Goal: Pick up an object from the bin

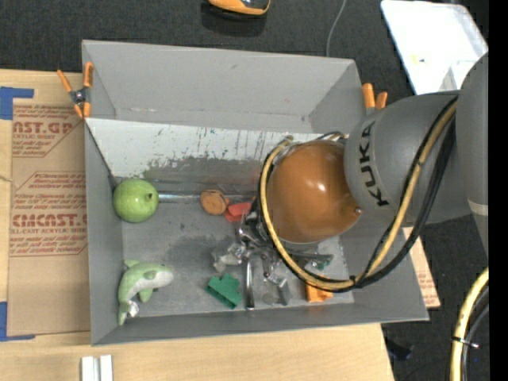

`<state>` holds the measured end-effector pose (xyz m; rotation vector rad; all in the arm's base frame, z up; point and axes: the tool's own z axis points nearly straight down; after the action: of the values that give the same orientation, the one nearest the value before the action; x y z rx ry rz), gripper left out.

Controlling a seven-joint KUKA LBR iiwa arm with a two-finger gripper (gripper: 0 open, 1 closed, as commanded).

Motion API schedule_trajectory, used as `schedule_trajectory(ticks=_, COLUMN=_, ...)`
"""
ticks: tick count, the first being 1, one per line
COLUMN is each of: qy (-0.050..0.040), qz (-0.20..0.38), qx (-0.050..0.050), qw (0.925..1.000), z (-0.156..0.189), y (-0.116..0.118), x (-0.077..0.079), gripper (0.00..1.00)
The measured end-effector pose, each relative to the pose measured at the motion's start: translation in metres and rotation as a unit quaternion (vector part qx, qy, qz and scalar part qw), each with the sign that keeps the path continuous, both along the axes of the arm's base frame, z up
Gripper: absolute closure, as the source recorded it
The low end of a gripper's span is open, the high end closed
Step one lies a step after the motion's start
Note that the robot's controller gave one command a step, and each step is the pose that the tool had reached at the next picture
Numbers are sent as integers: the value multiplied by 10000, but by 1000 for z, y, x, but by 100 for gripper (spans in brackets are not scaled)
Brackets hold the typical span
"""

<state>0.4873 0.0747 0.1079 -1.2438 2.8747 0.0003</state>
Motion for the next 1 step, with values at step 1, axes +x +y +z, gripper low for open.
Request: schedule_trajectory(ticks=1, qy=5, qz=-205, qx=1, qw=9998, z=-15, y=6, x=-2, gripper=0)
